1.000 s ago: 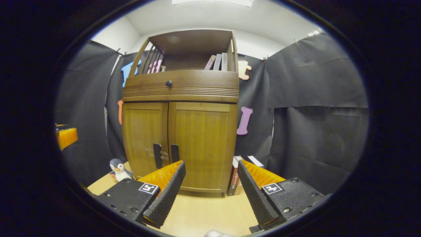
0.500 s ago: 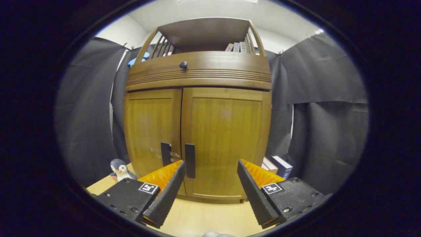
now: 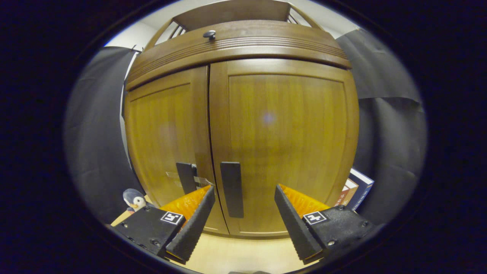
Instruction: Open the right door of the double-door shoe cabinet with the right hand, and open the left door with the left hand.
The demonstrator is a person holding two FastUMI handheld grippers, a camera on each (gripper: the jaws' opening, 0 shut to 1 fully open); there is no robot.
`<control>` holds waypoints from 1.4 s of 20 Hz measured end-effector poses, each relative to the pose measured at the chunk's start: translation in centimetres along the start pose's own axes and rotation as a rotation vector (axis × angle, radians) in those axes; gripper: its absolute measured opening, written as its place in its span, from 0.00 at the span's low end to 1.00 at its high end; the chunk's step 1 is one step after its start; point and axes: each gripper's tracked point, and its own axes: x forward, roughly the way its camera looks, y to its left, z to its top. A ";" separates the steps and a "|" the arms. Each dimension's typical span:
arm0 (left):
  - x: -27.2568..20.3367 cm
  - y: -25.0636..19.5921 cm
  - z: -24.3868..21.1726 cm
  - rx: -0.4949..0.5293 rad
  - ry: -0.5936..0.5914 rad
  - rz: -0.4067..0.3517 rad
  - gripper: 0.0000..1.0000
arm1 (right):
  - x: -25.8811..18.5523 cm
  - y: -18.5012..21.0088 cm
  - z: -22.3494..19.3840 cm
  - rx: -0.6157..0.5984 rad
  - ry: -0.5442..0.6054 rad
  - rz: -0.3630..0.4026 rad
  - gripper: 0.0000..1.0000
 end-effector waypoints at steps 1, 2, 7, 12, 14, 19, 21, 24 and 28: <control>0.0 0.1 -0.1 0.004 0.004 0.004 0.96 | 0.7 0.3 -0.3 0.000 0.008 0.004 1.00; 0.0 0.3 -0.4 0.008 0.009 0.007 0.96 | 1.6 0.8 -0.5 0.001 0.010 0.015 1.00; 0.2 0.5 -0.7 0.021 0.021 0.016 0.96 | 4.3 2.0 -1.6 -0.020 0.043 0.019 0.87; 0.1 1.1 -0.4 0.019 0.012 0.028 0.96 | 5.6 1.8 -2.0 0.043 0.070 -0.020 0.49; 0.1 1.7 -0.3 0.028 0.008 0.038 0.96 | 5.6 1.6 -1.9 0.048 0.070 -0.032 0.45; 0.1 2.5 -0.1 -0.010 0.005 0.037 0.96 | 5.5 1.4 -2.2 0.016 0.093 -0.019 0.33; 0.0 2.6 -0.2 -0.030 -0.002 0.032 0.96 | 5.3 1.4 -2.3 0.007 0.100 -0.005 0.30; -0.4 2.7 -0.3 -0.043 -0.008 0.024 0.96 | 3.7 1.3 -2.7 -0.009 0.103 0.019 0.29; -0.9 2.6 -0.5 -0.043 -0.015 0.011 0.96 | 0.8 0.8 -3.4 -0.015 0.105 0.042 0.28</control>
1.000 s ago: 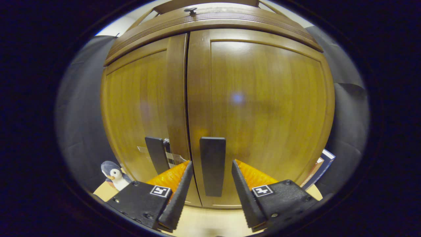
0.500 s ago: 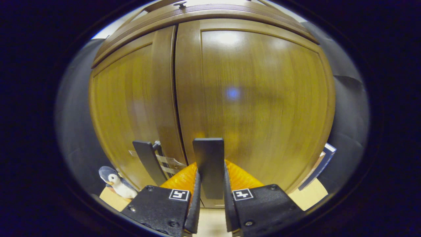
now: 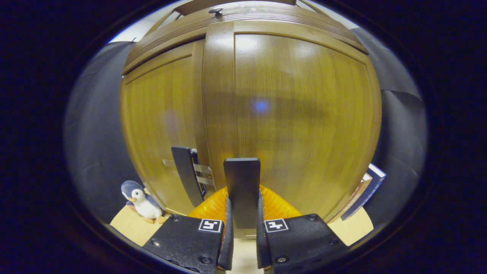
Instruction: Open the right door of the double-door shoe cabinet with the right hand, and open the left door with the left hand.
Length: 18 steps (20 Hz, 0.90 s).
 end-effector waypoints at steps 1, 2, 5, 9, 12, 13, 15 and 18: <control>-0.1 0.1 -0.2 0.001 0.001 -0.001 0.96 | -0.9 -0.1 -0.3 -0.001 0.000 0.005 0.28; -0.1 0.0 -0.3 -0.001 0.002 -0.006 0.96 | -1.8 -0.3 -0.5 0.000 -0.002 0.010 0.28; -0.1 -0.5 -0.6 -0.005 0.008 -0.028 0.96 | -4.2 -1.0 -1.3 -0.006 -0.012 0.013 0.29; -0.1 -0.8 -0.5 -0.006 0.000 -0.069 0.96 | -7.0 -2.3 -2.1 -0.002 -0.012 0.021 0.25; -0.3 -1.1 -0.6 0.004 -0.002 -0.104 0.96 | -8.6 -3.2 -2.5 0.011 -0.010 0.011 0.23; -0.3 -1.1 -0.5 0.004 -0.003 -0.115 0.96 | -9.2 -3.4 -2.7 0.015 -0.011 0.006 0.23; -0.3 -1.3 -0.6 0.004 -0.003 -0.135 0.96 | -10.2 -4.1 -3.0 0.025 -0.011 -0.001 0.22; -0.6 -1.4 -0.7 0.003 0.003 -0.165 0.96 | -11.5 -5.3 -3.4 0.032 -0.010 -0.013 0.22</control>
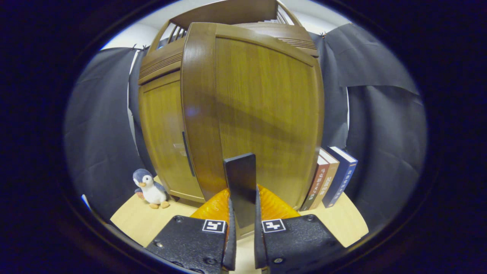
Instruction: Open the right door of the double-door shoe cabinet with the right hand, and open the left door with the left hand.
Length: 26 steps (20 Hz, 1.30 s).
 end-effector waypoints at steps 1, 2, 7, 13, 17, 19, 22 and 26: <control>0.0 0.0 -0.1 0.001 0.002 -0.007 0.96 | -0.6 -0.4 -0.1 0.002 0.000 -0.005 0.22; -0.1 0.0 -0.1 0.002 0.003 -0.014 0.96 | -1.0 -0.7 -0.2 0.003 0.001 -0.010 0.21; -0.2 -0.2 -0.1 0.009 0.005 -0.050 0.96 | -2.9 -2.9 -0.6 0.017 -0.003 -0.042 0.18; -0.5 -0.6 -0.3 0.011 0.017 -0.091 0.96 | -4.8 -5.8 -1.1 0.027 -0.007 -0.081 0.14; -0.8 -1.1 -0.2 0.010 0.020 -0.129 0.96 | -6.0 -8.6 -1.3 0.027 -0.013 -0.126 0.11; -1.0 -1.2 -0.3 0.017 0.020 -0.150 0.96 | -6.6 -10.1 -1.3 0.033 -0.014 -0.146 0.09; -1.3 -1.5 -0.4 0.023 0.025 -0.182 0.96 | -7.2 -12.2 -1.3 0.028 -0.009 -0.155 0.05; -1.1 -1.9 -0.4 0.033 0.024 -0.211 0.96 | -7.6 -14.2 -1.1 0.036 -0.012 -0.165 0.04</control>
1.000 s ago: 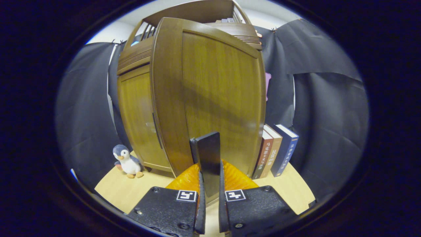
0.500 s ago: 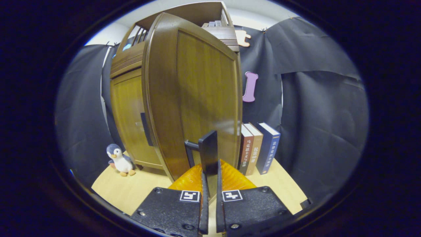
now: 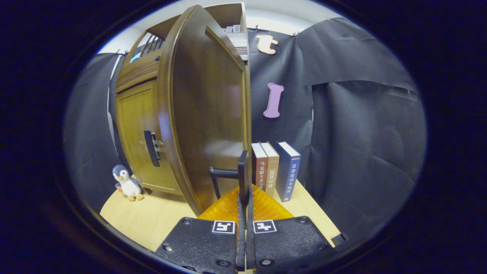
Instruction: Open the right door of the double-door shoe cabinet with the right hand, and open the left door with the left hand.
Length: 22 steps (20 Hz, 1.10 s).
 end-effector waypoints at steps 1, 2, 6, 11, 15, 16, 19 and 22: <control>0.3 -0.3 0.1 -0.001 0.000 -0.007 0.96 | 0.1 -0.7 -0.1 -0.002 0.003 -0.002 0.05; 0.8 -0.7 0.3 -0.001 -0.002 -0.011 0.96 | 0.2 -1.2 -0.1 0.004 0.006 0.004 0.04; 1.6 -1.4 0.3 0.004 0.000 -0.008 0.96 | 0.3 -2.9 0.0 0.014 0.014 0.049 0.04; 1.7 -3.7 0.1 0.010 0.013 0.016 0.96 | 0.6 -5.2 0.4 -0.005 0.023 0.119 0.04; 2.1 -5.4 -0.2 0.006 0.016 0.051 0.96 | 1.2 -6.7 0.6 -0.018 0.035 0.187 0.04; 2.1 -5.9 -0.2 0.004 0.018 0.064 0.96 | 1.4 -7.2 0.7 -0.021 0.039 0.205 0.04; 2.2 -7.3 -0.2 -0.002 0.026 0.090 0.96 | 1.4 -7.6 0.9 -0.025 0.060 0.259 0.04; 2.0 -7.9 -0.2 0.003 0.021 0.108 0.96 | 1.4 -7.6 1.0 -0.017 0.068 0.282 0.04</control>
